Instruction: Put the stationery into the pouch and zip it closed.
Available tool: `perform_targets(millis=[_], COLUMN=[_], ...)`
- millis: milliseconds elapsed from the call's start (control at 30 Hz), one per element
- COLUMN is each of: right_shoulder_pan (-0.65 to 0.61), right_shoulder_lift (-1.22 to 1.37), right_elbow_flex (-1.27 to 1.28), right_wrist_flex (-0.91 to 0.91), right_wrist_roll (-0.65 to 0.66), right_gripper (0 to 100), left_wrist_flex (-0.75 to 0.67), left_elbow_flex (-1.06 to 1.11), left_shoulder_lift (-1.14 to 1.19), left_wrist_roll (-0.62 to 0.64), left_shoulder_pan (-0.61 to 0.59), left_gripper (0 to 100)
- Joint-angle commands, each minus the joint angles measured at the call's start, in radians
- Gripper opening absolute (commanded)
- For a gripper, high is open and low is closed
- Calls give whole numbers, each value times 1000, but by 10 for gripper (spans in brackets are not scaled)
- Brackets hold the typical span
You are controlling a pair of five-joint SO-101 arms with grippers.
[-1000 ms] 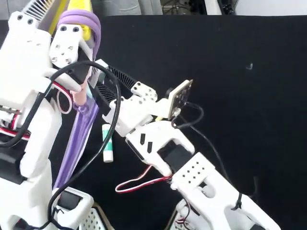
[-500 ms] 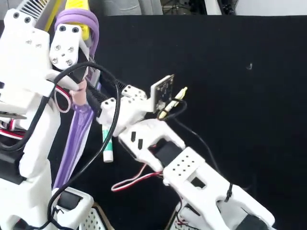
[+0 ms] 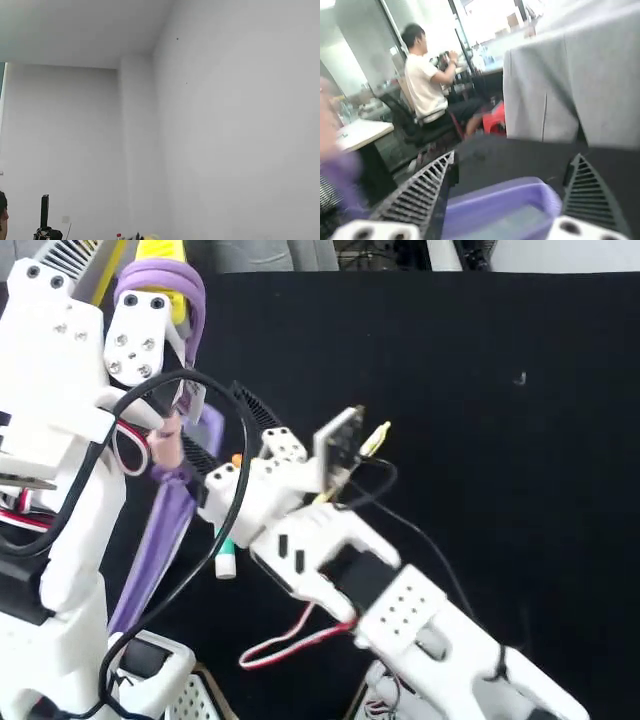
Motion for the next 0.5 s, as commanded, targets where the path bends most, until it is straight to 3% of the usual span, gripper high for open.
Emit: perform_targets(millis=[0, 267, 467], right_shoulder_pan=[52, 180, 299], right_shoulder_lift=[-139, -213, -220], right_elbow_flex=[-28, -30, 39], right_wrist_flex=[43, 170, 229], right_wrist_roll=[64, 207, 216], right_gripper=[286, 217, 215], left_wrist_flex=[3, 137, 133], left_elbow_flex=[-50, -56, -44], left_shoulder_lift=[-11, -38, -110], left_wrist_roll=[-9, -11, -9], left_shoulder_pan=[2, -4, -171], left_gripper=[29, 29, 29])
